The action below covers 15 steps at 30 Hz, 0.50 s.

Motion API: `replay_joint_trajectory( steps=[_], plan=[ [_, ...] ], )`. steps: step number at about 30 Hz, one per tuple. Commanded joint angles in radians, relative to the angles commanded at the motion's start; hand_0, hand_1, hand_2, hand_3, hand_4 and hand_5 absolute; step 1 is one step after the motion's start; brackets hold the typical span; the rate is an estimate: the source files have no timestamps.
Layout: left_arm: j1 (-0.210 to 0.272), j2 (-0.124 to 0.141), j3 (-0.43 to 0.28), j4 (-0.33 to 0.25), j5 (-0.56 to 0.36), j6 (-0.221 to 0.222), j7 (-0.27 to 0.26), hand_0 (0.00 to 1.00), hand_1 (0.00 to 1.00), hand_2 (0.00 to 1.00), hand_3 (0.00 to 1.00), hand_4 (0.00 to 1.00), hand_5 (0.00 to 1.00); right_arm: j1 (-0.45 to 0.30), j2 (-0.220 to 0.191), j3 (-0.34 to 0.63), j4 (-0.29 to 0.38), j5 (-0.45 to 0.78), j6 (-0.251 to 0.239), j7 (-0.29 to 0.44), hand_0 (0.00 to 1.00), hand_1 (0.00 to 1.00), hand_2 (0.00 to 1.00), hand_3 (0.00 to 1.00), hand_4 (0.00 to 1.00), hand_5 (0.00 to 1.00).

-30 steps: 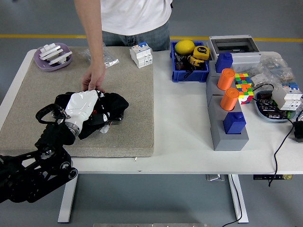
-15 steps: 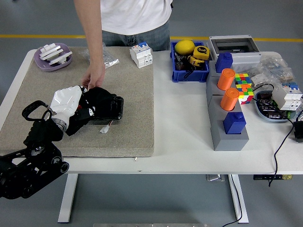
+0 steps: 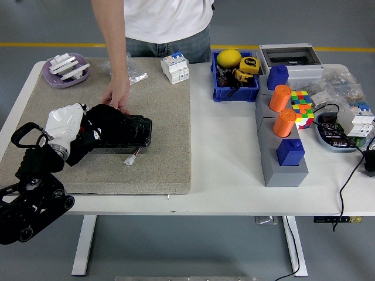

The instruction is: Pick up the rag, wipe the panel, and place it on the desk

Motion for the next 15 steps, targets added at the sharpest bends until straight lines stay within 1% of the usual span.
replay_joint_trajectory(
  steps=[2, 15],
  plan=[
    [0.002, 0.003, -0.009, 0.003, 0.003, -0.001, 0.001, 0.338, 0.164, 0.478, 0.512, 0.511, 0.002, 0.000, 0.001, 0.001, 0.000, 0.001, 0.000, 0.000, 0.710, 0.698, 0.695, 0.640, 0.998, 0.544],
    [0.014, 0.024, -0.076, 0.033, 0.009, 0.002, -0.004, 0.337, 0.162, 0.475, 0.506, 0.505, 0.002, -0.002, 0.001, 0.002, -0.001, 0.000, 0.001, -0.001, 0.710, 0.698, 0.695, 0.640, 0.998, 0.542]
  ],
)
